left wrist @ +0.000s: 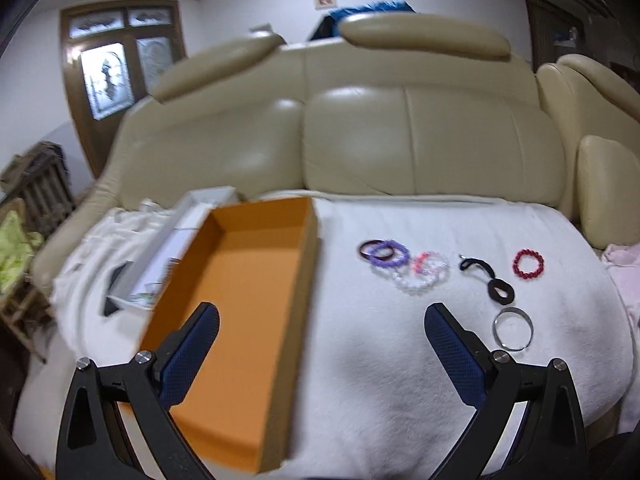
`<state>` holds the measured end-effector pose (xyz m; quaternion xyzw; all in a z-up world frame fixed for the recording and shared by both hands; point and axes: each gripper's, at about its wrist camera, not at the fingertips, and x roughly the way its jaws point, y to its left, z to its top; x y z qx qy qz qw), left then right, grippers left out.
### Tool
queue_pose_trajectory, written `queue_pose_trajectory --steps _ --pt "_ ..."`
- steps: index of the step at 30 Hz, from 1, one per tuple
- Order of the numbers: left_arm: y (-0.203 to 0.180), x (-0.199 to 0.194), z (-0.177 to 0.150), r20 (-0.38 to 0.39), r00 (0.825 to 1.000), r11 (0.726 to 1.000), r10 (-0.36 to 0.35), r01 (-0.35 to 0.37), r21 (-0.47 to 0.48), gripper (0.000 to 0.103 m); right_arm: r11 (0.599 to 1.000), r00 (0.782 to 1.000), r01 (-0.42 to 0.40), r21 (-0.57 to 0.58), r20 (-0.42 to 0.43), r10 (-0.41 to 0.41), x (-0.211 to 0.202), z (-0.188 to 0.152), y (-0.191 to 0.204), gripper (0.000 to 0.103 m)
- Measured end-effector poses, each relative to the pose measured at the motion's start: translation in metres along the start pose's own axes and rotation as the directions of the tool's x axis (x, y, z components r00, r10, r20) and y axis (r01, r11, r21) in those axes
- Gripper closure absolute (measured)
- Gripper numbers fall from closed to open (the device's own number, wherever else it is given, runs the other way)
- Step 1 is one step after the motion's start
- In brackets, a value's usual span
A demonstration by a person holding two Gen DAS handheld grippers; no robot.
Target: Organize jewelry
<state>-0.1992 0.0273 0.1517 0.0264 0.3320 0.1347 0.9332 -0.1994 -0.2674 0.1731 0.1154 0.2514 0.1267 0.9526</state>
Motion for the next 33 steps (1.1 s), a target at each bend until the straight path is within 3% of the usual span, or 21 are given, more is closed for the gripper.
queue_pose_trajectory --steps 5,10,14,24,33 --pt "0.008 -0.041 -0.002 0.046 0.999 1.000 0.015 -0.015 0.004 0.001 0.994 1.000 0.007 -0.106 -0.012 -0.009 -0.010 -0.023 0.039 0.000" --pt "0.012 -0.074 -0.004 0.108 0.994 0.999 0.030 -0.031 0.005 0.001 0.993 0.999 0.038 -0.110 0.030 -0.035 -0.022 -0.035 0.049 0.000" --pt "0.014 -0.088 -0.006 0.132 0.991 0.999 0.036 -0.037 0.008 0.001 0.995 0.999 0.040 -0.093 0.017 -0.038 -0.024 -0.042 0.047 0.000" --pt "0.018 -0.092 -0.009 0.136 0.989 0.998 0.054 -0.055 0.003 0.001 0.992 0.999 0.042 -0.120 0.019 -0.040 -0.020 -0.053 0.054 0.000" --pt "0.010 -0.087 -0.007 0.129 0.990 0.998 0.062 -0.064 0.014 0.001 0.995 0.999 0.044 -0.088 0.009 -0.043 -0.015 -0.052 0.038 0.000"
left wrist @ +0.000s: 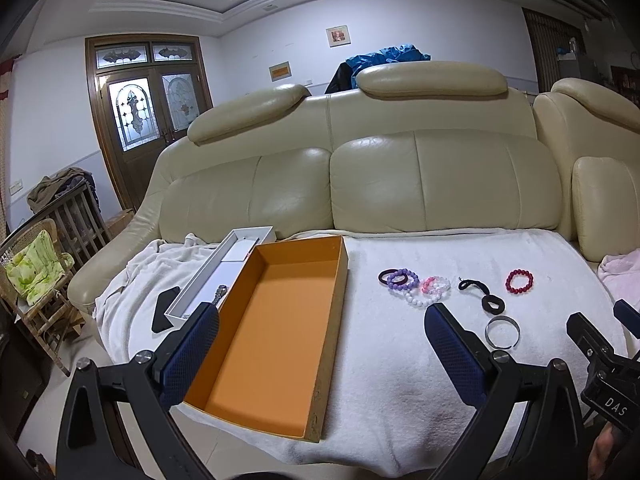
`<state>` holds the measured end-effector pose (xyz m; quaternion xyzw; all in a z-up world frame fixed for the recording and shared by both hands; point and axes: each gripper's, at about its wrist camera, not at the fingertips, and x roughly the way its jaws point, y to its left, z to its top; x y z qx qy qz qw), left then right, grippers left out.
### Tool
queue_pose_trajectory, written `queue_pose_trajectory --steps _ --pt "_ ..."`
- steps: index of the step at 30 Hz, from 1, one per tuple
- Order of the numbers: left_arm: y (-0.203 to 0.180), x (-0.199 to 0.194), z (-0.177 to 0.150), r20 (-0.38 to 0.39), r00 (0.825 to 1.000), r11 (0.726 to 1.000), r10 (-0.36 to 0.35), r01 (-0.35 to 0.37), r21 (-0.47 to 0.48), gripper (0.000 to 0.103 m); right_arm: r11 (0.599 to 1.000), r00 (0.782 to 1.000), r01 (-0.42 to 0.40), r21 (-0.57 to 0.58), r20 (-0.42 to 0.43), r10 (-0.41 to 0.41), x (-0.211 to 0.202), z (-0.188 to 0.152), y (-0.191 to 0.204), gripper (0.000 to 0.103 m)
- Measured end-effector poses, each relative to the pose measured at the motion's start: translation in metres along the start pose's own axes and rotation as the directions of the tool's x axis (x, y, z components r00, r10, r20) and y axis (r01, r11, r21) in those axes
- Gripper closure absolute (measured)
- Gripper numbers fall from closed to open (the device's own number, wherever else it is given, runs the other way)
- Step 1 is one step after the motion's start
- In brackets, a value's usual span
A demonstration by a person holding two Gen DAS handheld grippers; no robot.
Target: Organize jewelry
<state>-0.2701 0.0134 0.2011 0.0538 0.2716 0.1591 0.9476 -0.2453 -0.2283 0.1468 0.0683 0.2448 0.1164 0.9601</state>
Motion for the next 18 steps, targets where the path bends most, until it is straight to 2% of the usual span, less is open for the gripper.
queue_pose_trajectory --steps 6,14,18 --pt "-0.007 0.016 -0.002 -0.008 1.000 1.000 -0.016 0.017 0.013 0.001 1.000 1.000 0.021 0.011 -0.022 -0.021 0.011 0.002 -0.011 0.000" --pt "-0.020 0.058 0.001 -0.025 0.997 0.996 -0.072 0.073 0.043 0.001 0.998 0.995 0.062 -0.015 -0.072 -0.063 0.040 0.006 -0.013 0.000" --pt "-0.023 0.074 0.002 -0.032 0.995 0.995 -0.093 0.094 0.042 0.001 0.997 0.993 0.071 0.008 -0.096 -0.070 0.052 0.007 -0.018 0.000"
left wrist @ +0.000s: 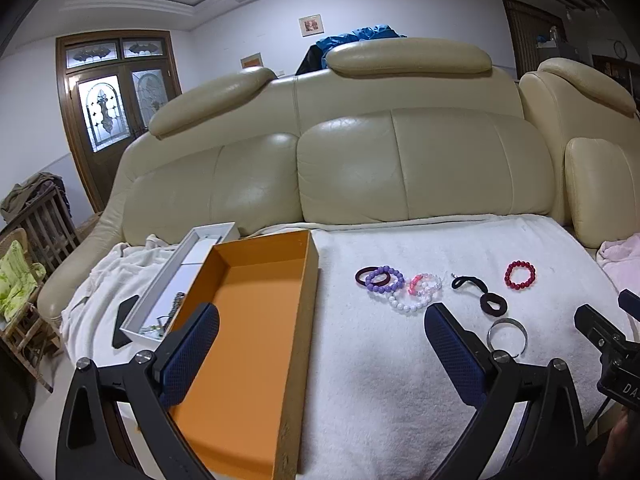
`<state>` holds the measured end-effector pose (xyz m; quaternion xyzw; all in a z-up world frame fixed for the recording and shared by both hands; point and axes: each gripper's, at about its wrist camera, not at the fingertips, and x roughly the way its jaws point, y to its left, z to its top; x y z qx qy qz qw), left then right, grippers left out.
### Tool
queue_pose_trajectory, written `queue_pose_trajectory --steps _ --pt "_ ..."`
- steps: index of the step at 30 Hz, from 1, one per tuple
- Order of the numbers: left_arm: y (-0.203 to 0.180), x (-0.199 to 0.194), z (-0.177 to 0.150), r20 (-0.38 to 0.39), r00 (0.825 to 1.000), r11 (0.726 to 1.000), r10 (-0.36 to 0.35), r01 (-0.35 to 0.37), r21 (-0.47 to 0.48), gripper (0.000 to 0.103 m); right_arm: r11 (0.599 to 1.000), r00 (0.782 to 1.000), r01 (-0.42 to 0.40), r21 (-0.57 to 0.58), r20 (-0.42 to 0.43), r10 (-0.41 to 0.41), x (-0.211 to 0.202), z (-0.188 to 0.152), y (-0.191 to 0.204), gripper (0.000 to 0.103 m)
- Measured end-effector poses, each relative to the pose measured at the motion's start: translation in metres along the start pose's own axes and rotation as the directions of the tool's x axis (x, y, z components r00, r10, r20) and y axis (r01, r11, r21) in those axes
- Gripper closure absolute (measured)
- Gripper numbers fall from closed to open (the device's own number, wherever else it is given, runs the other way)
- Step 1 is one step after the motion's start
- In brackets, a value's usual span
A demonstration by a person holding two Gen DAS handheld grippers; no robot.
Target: Organize jewelry
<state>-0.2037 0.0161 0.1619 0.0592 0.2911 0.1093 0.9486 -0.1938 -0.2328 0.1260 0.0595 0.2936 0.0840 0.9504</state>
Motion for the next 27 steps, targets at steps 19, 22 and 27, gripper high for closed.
queue_pose_trajectory --steps 19,22,27 --pt "-0.017 0.074 -0.006 -0.073 0.988 0.990 -0.138 0.139 0.015 0.001 0.999 0.997 0.032 -0.026 -0.066 -0.033 0.045 0.013 -0.019 0.000" --pt "-0.033 0.095 -0.013 -0.160 0.964 0.974 -0.214 0.223 0.042 0.001 0.999 0.993 0.050 0.010 -0.112 -0.048 0.069 0.024 -0.042 0.000" --pt "-0.069 0.122 -0.024 -0.295 0.899 0.934 -0.325 0.353 0.047 0.001 0.994 0.972 0.066 0.086 -0.231 -0.044 0.124 0.040 -0.079 0.015"
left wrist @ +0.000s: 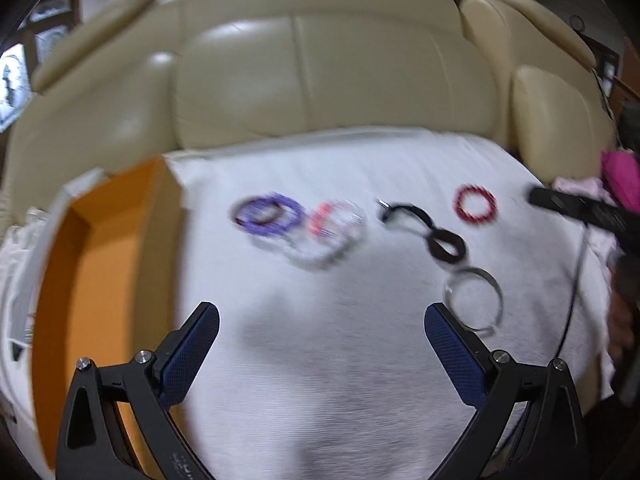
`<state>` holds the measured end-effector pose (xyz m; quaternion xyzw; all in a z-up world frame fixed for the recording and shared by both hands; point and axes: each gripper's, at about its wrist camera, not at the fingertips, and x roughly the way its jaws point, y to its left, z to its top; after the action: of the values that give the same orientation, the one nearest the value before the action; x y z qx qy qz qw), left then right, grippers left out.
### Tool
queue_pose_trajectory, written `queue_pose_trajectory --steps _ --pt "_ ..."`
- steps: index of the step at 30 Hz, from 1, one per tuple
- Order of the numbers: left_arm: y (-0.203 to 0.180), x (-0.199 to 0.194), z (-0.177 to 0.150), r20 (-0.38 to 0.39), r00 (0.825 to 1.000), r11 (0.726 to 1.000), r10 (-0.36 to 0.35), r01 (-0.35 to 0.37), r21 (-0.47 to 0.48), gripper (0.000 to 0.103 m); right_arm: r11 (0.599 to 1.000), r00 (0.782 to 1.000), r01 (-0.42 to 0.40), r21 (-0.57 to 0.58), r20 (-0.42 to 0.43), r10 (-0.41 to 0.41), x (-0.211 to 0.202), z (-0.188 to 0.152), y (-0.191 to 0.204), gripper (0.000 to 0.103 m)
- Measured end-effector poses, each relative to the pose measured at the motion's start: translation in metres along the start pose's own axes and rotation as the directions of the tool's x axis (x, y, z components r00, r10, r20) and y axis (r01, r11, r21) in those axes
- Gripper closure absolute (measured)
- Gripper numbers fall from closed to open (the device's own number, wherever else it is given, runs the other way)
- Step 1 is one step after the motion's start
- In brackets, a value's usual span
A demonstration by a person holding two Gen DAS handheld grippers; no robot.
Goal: Organize jewelry
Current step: 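Grasp the red bead bracelet with the right tool while the left tool grasps the silver bangle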
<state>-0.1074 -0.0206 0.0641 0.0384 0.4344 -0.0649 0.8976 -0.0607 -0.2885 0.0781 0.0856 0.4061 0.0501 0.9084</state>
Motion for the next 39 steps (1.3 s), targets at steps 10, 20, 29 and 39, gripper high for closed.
queue_pose_trajectory --steps 10,20,29,39 --pt "-0.057 0.035 -0.001 -0.063 0.987 0.981 -0.150 0.157 0.114 0.006 1.000 0.990 0.027 0.006 -0.141 -0.026 0.079 0.026 -0.018 0.050" --pt "-0.082 0.058 -0.003 -0.088 0.970 0.957 -0.225 0.237 0.167 0.065 0.980 0.988 0.104 -0.168 -0.092 -0.121 0.091 0.023 0.005 0.092" --pt "-0.072 0.062 -0.003 -0.049 0.970 0.961 -0.240 0.244 0.128 0.099 0.991 0.998 0.056 -0.121 -0.017 -0.059 0.055 0.026 0.009 0.093" --pt "-0.037 0.021 -0.002 0.039 0.974 0.972 -0.222 0.218 0.089 0.100 0.996 0.996 -0.057 -0.063 0.060 0.061 0.016 0.039 0.019 0.093"
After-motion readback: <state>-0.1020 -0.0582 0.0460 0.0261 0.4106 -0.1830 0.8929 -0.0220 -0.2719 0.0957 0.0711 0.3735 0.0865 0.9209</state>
